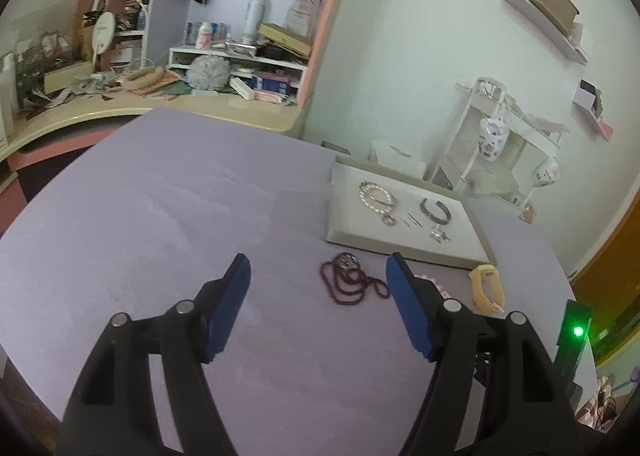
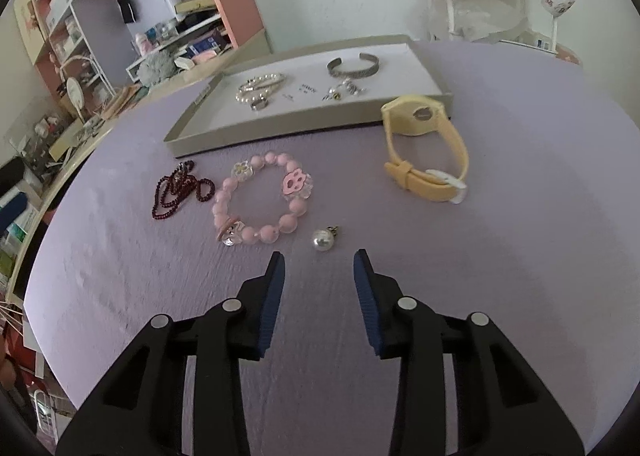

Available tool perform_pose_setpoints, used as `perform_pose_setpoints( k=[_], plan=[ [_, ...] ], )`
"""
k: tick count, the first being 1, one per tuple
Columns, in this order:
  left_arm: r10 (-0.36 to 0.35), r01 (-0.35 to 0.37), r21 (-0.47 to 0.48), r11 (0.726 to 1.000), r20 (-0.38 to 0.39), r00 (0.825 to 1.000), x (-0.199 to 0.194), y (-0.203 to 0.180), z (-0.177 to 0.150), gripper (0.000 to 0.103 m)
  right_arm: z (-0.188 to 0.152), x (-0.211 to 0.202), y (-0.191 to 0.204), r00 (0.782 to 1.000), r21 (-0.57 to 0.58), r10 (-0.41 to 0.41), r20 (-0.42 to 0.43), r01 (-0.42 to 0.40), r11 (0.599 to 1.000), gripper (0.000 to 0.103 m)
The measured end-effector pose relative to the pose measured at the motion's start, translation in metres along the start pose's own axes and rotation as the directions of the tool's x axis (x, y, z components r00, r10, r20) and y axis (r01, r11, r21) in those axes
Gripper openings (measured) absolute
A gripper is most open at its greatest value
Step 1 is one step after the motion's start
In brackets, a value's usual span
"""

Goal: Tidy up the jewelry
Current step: 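Grasp the second pearl drop earring with the right tool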

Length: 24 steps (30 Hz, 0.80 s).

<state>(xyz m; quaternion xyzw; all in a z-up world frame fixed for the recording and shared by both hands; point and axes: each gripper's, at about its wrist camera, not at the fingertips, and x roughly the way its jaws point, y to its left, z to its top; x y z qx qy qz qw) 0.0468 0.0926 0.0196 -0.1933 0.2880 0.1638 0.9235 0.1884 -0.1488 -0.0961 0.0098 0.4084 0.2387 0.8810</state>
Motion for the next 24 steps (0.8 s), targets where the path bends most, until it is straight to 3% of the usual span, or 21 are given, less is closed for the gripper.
perform_pose_setpoints(
  k=[8,11,19,24],
  plan=[
    [0.036,-0.036,-0.027,0.999,0.015,0.999,-0.01,0.019,0.007,0.071,0.005,0.009,0.009,0.999,-0.04,-0.046,0.011,0.047,0.998,0.025],
    [0.036,-0.035,-0.025,0.999,0.012,0.999,-0.01,0.019,0.007,0.071,0.005,0.011,0.012,0.996,-0.069,-0.084,0.019,0.085,0.994,0.014],
    [0.016,-0.016,-0.012,1.0,-0.025,1.0,0.007,0.012,0.003,0.075,0.0,-0.001,-0.005,0.994,-0.022,-0.104,0.023,0.104,0.994,0.013],
    [-0.017,0.02,0.024,1.0,-0.096,0.995,0.041,-0.004,-0.006,0.08,-0.001,-0.02,-0.027,0.991,0.037,-0.122,0.054,0.12,0.992,0.013]
  ],
)
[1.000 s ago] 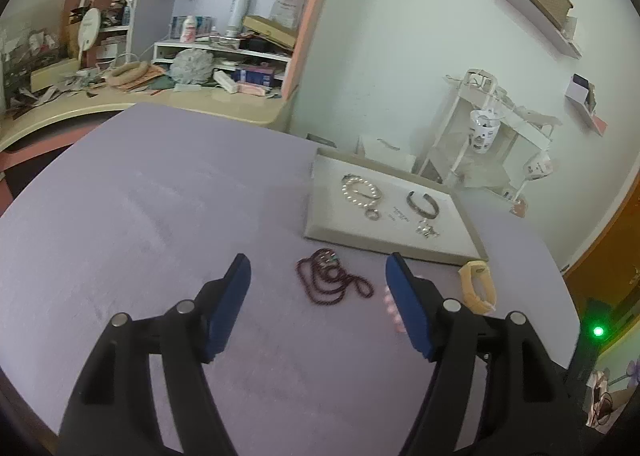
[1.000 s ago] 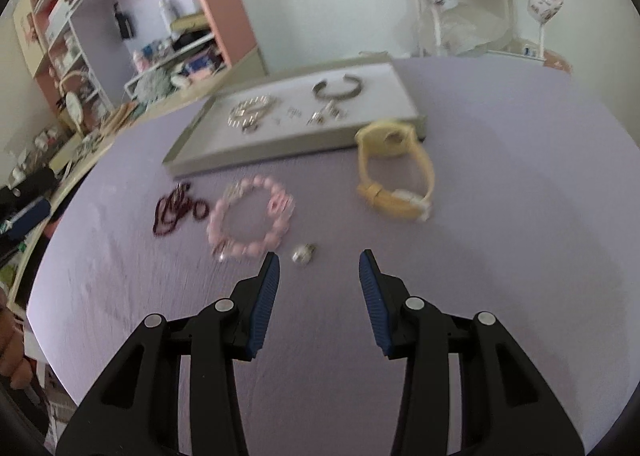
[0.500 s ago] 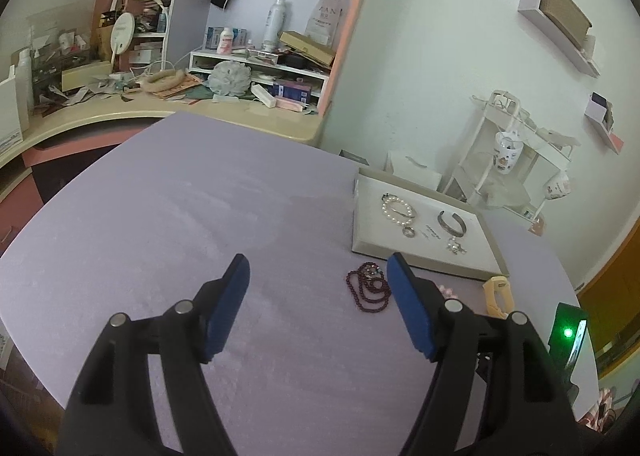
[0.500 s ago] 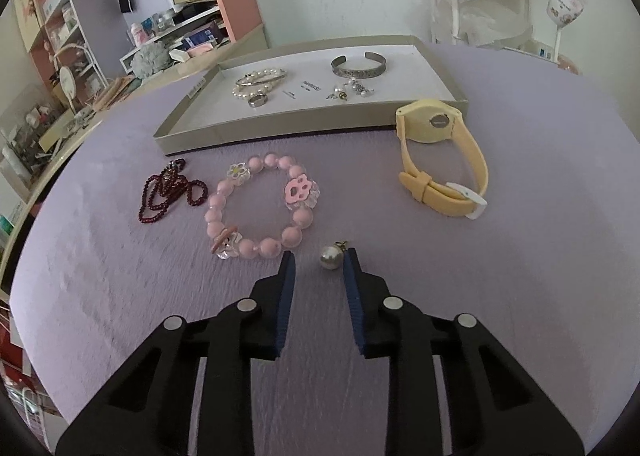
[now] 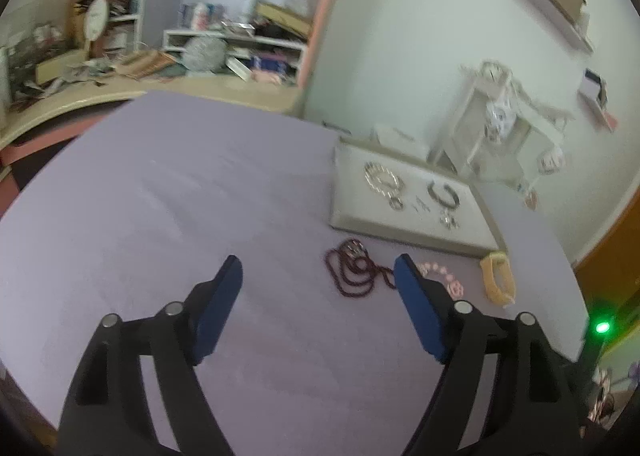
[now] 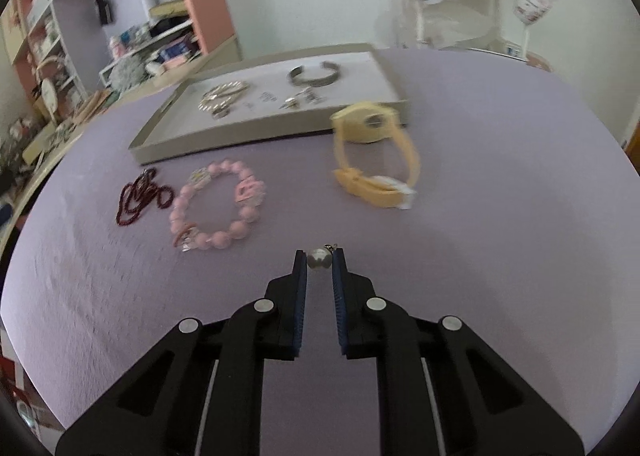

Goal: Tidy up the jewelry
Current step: 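Grasp the second pearl drop earring with the right tool, then grasp the dark red beaded necklace with the left tool while the right tool holds the earring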

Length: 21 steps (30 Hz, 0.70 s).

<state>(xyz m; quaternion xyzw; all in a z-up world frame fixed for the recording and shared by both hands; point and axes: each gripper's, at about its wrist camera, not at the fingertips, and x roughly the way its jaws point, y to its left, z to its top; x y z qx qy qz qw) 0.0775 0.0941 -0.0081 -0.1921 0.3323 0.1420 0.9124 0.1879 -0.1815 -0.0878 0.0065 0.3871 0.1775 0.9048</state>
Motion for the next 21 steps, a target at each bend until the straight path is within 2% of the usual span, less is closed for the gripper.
perform_pose_setpoints(
  k=[9,14,18,21],
  plan=[
    [0.01,0.002,0.096,0.995,-0.13,0.991,0.083,-0.028,-0.011,0.08,0.013,-0.018,-0.037,0.998,0.087,-0.041,0.051,0.036,0.996,0.013],
    [0.018,0.005,0.126,0.992,-0.18,0.983,0.115,-0.038,-0.013,0.08,0.017,-0.022,-0.048,0.997,0.115,-0.054,0.063,0.047,0.992,0.013],
    [0.033,-0.004,0.159,0.987,-0.184,0.982,0.128,-0.047,-0.012,0.082,0.019,-0.021,-0.053,0.996,0.128,-0.06,0.062,0.052,0.99,0.013],
    [0.042,-0.008,0.184,0.983,-0.18,0.983,0.133,-0.054,-0.011,0.08,0.02,-0.02,-0.055,0.997,0.129,-0.057,0.06,0.049,0.99,0.013]
  ],
)
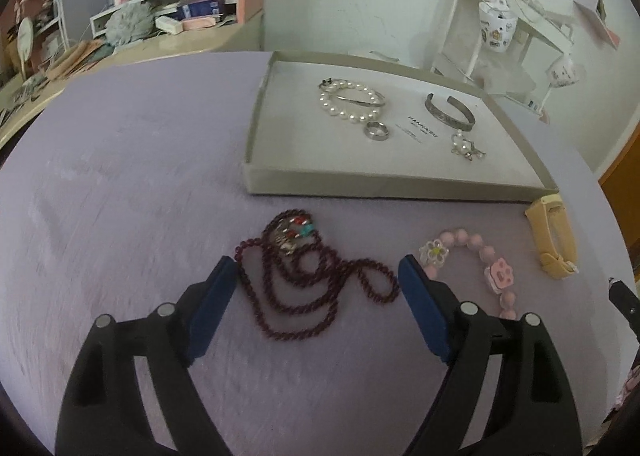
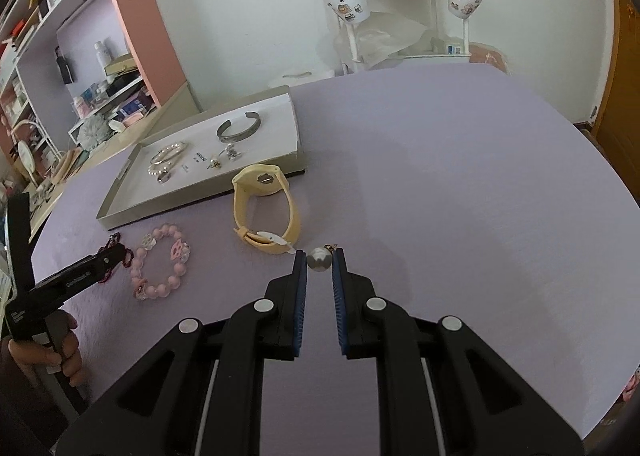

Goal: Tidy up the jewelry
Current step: 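Grasp the dark red beaded necklace with the left tool while the right tool holds the earring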

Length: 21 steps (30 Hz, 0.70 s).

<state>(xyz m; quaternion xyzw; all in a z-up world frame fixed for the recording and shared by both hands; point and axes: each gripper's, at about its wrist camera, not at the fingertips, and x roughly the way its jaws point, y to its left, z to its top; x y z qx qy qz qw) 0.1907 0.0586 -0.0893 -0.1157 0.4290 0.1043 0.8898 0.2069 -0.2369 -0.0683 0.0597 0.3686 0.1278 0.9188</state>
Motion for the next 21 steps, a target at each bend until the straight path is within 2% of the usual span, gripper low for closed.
perform_pose_setpoints(
  k=[2,5,7,9,15,21],
  plan=[
    [0.013,-0.013,0.024,1.0,0.005,1.0,0.0,-0.006,0.001,0.069,0.0,0.001,-0.001,1.0,0.002,0.004,-0.003,-0.004,1.0,0.013],
    [0.028,-0.029,0.056,0.998,0.019,0.999,-0.001,-0.013,-0.002,0.045,0.0,0.001,-0.001,1.0,0.004,0.009,-0.006,-0.009,1.0,0.013],
    [0.05,-0.051,0.053,0.997,0.022,0.998,-0.002,-0.014,-0.003,0.019,0.001,0.001,-0.001,1.0,0.006,0.017,-0.006,-0.016,1.0,0.014],
    [0.053,-0.054,0.044,0.998,0.022,0.998,-0.003,-0.012,-0.004,0.01,0.001,0.0,0.0,1.0,0.006,0.026,-0.004,-0.026,1.0,0.014],
    [0.027,-0.027,0.02,0.999,0.026,0.999,-0.023,0.0,-0.014,0.007,0.003,-0.012,0.007,0.998,-0.011,0.061,0.026,-0.061,0.998,0.013],
    [0.009,-0.009,-0.008,1.0,0.114,0.993,-0.076,0.012,-0.011,0.007,0.011,-0.03,0.019,0.991,-0.027,0.108,0.08,-0.107,0.994,0.014]
  ],
)
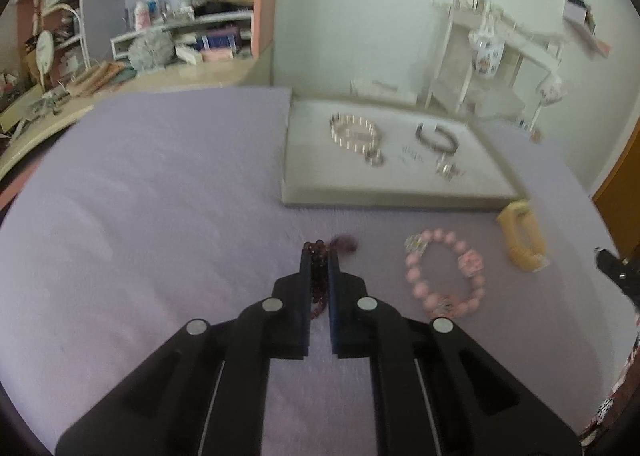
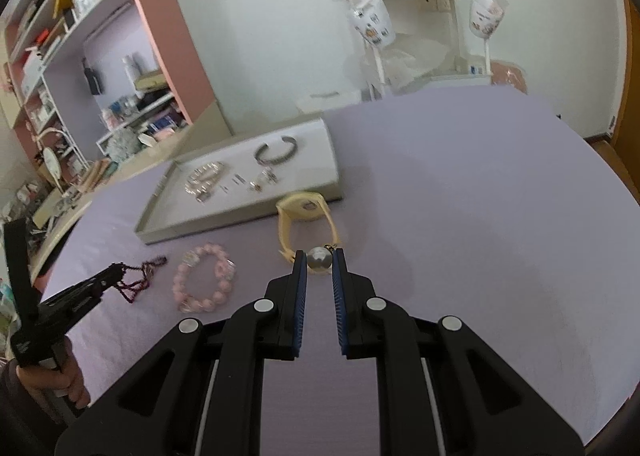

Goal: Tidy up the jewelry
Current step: 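Grasp the dark red beaded necklace with the left tool while the right tool holds the earring, then drop the red necklace into the tray with the left tool while the right tool carries the earring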

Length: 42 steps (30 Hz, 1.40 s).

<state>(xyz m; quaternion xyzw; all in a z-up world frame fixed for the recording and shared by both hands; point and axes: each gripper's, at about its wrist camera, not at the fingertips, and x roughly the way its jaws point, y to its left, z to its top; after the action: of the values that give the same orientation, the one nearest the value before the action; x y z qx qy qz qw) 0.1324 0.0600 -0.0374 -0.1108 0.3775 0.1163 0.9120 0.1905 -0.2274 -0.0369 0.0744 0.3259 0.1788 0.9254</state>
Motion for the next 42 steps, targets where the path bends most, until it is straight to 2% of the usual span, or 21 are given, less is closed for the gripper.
perform_pose_setpoints(
  k=[8,15,31,42],
  plan=[
    [-0.028,0.025,0.02,0.999,0.143,0.989,-0.074,-0.003,0.03,0.007,0.012,-0.02,0.023,0.996,-0.041,0.064,0.066,-0.061,0.997,0.013],
    [-0.057,0.053,0.024,0.998,0.202,0.978,-0.106,-0.011,0.044,0.007,0.016,-0.03,0.037,0.991,-0.07,0.098,0.095,-0.091,0.993,0.014],
    [-0.119,0.109,0.057,0.992,0.225,0.967,-0.116,-0.026,0.057,0.007,0.024,-0.033,0.049,0.986,-0.096,0.114,0.12,-0.103,0.99,0.013],
    [-0.186,0.168,0.097,0.981,0.234,0.954,-0.091,-0.047,0.104,0.007,0.063,-0.013,0.053,0.983,-0.113,0.1,0.153,-0.083,0.99,0.013]
  ],
)
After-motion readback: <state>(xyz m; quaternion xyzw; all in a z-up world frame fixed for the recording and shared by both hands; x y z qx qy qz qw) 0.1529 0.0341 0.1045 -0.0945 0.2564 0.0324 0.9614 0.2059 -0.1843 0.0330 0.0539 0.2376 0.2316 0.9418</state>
